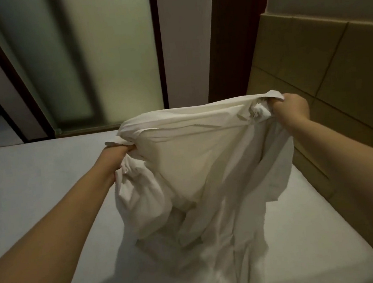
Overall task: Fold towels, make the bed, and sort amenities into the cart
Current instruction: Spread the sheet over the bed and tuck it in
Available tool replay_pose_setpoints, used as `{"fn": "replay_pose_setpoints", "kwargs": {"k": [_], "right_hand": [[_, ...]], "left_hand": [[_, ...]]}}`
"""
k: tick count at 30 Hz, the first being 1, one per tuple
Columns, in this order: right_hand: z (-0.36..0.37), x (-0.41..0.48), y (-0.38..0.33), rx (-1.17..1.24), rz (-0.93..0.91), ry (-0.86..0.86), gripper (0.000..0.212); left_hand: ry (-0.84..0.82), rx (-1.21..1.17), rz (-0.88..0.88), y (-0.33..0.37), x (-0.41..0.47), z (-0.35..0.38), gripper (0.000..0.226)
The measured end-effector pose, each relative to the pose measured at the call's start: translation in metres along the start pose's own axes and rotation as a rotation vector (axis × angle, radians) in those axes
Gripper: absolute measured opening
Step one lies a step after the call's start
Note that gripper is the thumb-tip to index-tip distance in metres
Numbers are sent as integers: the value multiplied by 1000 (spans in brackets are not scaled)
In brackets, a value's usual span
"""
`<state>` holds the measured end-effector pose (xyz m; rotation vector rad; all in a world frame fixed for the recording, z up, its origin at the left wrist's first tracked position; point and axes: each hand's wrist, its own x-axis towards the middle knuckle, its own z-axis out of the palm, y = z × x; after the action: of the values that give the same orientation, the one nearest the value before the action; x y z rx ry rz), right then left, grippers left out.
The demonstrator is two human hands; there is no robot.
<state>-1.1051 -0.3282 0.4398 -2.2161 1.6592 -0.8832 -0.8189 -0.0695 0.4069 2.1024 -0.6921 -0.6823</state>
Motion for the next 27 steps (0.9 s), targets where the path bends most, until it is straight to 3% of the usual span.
{"fn": "replay_pose_setpoints", "kwargs": {"k": [5, 9, 13, 16, 22, 27], "right_hand": [[-38, -105, 8, -18, 21, 69, 42], [-68, -180, 22, -21, 18, 101, 41], [-97, -238, 44, 58, 40, 127, 40], [-124, -273, 57, 196, 93, 93, 43], [-168, -347, 123, 266, 220, -24, 46], [-230, -390, 168, 272, 306, 32, 40]], "left_hand": [[16, -232, 19, -48, -92, -29, 29], [-15, -205, -16, -74, -162, -48, 29], [-64, -187, 81, -74, -235, -60, 20], [-185, -118, 85, -66, -294, -58, 6], [-330, 20, -33, -81, -397, -14, 17], [-506, 32, -59, -72, -471, 29, 12]]}}
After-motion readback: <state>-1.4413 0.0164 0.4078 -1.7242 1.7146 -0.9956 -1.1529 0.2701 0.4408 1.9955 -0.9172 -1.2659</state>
